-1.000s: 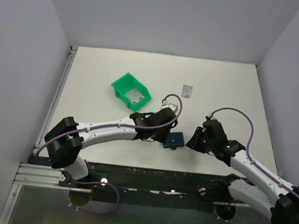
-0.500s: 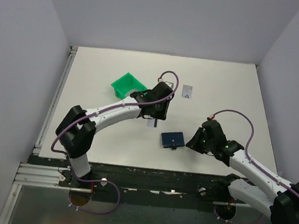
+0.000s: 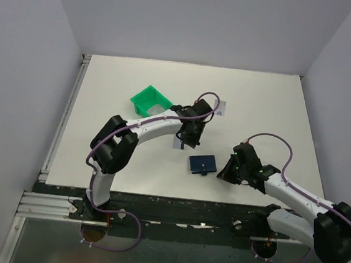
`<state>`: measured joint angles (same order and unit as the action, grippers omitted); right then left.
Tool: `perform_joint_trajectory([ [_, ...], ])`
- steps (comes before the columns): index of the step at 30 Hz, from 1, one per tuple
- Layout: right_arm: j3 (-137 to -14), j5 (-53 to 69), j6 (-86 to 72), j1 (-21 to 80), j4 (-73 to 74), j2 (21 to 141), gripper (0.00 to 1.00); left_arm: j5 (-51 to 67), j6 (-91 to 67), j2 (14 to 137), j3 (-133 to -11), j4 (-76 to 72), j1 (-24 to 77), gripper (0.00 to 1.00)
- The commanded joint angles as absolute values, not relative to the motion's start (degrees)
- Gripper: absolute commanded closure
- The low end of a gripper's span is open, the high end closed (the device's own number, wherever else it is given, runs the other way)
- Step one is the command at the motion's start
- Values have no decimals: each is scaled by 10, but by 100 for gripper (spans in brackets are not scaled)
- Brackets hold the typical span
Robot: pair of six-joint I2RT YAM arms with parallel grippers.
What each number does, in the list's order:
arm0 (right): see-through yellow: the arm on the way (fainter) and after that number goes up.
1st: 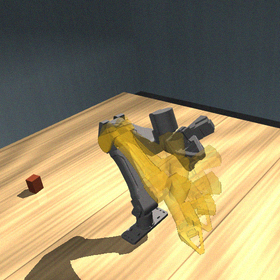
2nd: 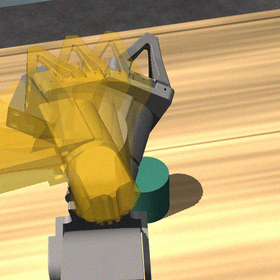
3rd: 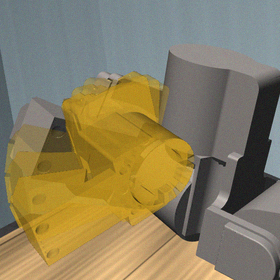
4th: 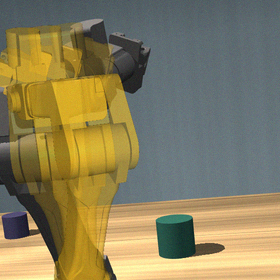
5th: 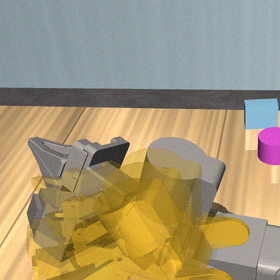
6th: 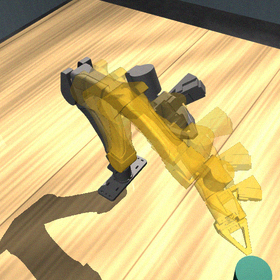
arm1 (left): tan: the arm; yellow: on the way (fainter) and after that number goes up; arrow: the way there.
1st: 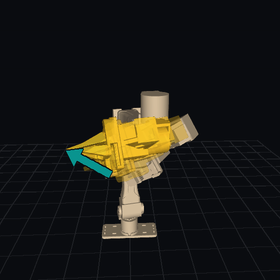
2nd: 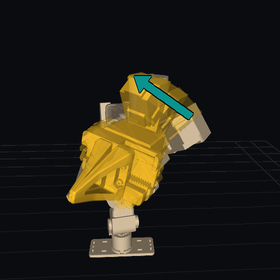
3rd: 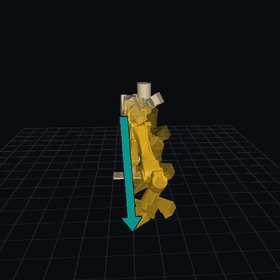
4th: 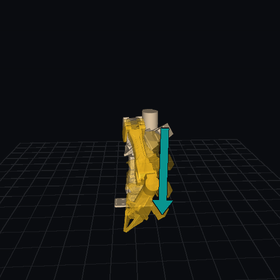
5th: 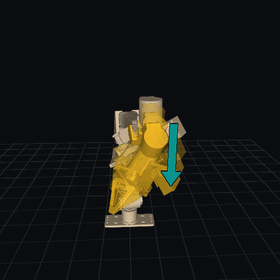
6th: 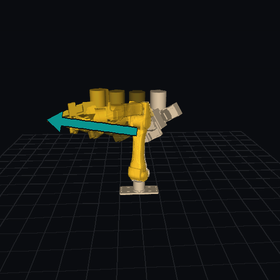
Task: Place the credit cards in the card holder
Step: Open the card holder at the center of the board.
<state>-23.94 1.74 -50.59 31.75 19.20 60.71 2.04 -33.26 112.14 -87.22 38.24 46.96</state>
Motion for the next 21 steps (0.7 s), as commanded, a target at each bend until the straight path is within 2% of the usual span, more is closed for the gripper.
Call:
perform_joint_trajectory([
  [1,-235,41,-506,315,156,627,86,59,-352,1135,-860,402,472,97],
  [10,-243,43,-498,314,142,655,87,88,-363,1168,-859,398,486,98],
  [21,-247,11,-483,315,188,593,86,115,-394,1194,-866,385,546,98],
])
